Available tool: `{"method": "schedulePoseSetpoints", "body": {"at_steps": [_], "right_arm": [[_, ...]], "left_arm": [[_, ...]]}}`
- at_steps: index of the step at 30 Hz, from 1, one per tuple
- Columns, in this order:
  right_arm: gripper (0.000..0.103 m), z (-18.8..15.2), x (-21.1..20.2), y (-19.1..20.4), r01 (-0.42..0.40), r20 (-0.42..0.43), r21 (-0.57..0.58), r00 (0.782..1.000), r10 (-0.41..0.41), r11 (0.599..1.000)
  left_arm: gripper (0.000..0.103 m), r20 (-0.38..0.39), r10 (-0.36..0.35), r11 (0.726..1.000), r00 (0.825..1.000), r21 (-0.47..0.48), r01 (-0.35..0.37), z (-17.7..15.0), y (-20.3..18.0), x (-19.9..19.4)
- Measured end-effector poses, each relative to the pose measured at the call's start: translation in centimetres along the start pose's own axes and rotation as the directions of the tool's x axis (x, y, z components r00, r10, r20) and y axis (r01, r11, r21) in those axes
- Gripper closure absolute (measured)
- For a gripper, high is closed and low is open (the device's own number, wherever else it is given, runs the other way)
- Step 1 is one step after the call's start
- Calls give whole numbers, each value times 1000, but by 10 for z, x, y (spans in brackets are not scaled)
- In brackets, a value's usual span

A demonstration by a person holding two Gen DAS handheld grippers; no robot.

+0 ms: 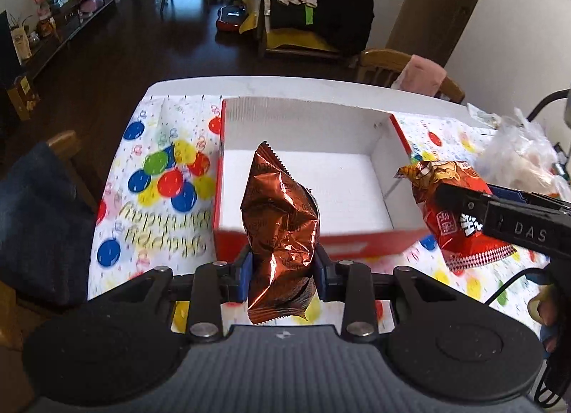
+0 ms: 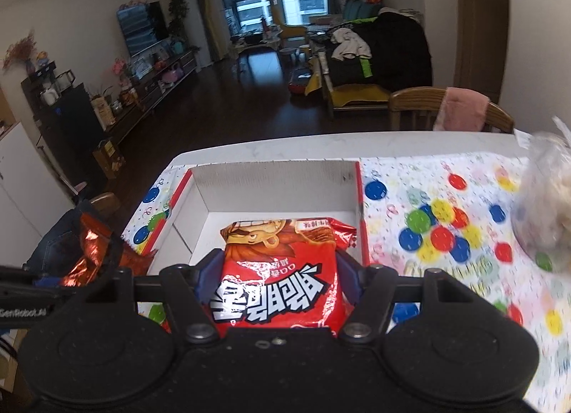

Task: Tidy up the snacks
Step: 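Carry both bags into the red box and open both tools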

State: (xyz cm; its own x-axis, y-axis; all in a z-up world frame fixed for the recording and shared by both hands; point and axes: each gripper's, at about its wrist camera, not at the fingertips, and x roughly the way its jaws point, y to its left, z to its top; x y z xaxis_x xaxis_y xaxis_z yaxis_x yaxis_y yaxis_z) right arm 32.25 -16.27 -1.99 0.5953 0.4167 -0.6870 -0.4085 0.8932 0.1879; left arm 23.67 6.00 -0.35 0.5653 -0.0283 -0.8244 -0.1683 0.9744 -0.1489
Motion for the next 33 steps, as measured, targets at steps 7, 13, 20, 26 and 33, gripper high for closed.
{"method": "schedulePoseSetpoints", "body": {"at_steps": [7, 13, 20, 26, 33], "right_arm": [[38, 24, 49, -9, -24, -51, -65, 998, 21, 998], [38, 34, 90, -8, -31, -103, -121, 995, 18, 992], [38, 36, 129, 0, -52, -161, -212, 987, 18, 976], [38, 24, 155, 15, -73, -217, -328, 976, 0, 942], [38, 14, 172, 21, -87, -272, -375, 962, -19, 923]], "left_arm": [[70, -41, 70, 997, 997, 23, -69, 46, -18, 45], [70, -113, 127, 991, 985, 45, -123, 72, -20, 88], [70, -188, 165, 986, 968, 54, -157, 94, -18, 131], [70, -271, 178, 982, 946, 102, -156, 97, -21, 162], [70, -348, 216, 972, 912, 161, -169, 97, -25, 188]]}}
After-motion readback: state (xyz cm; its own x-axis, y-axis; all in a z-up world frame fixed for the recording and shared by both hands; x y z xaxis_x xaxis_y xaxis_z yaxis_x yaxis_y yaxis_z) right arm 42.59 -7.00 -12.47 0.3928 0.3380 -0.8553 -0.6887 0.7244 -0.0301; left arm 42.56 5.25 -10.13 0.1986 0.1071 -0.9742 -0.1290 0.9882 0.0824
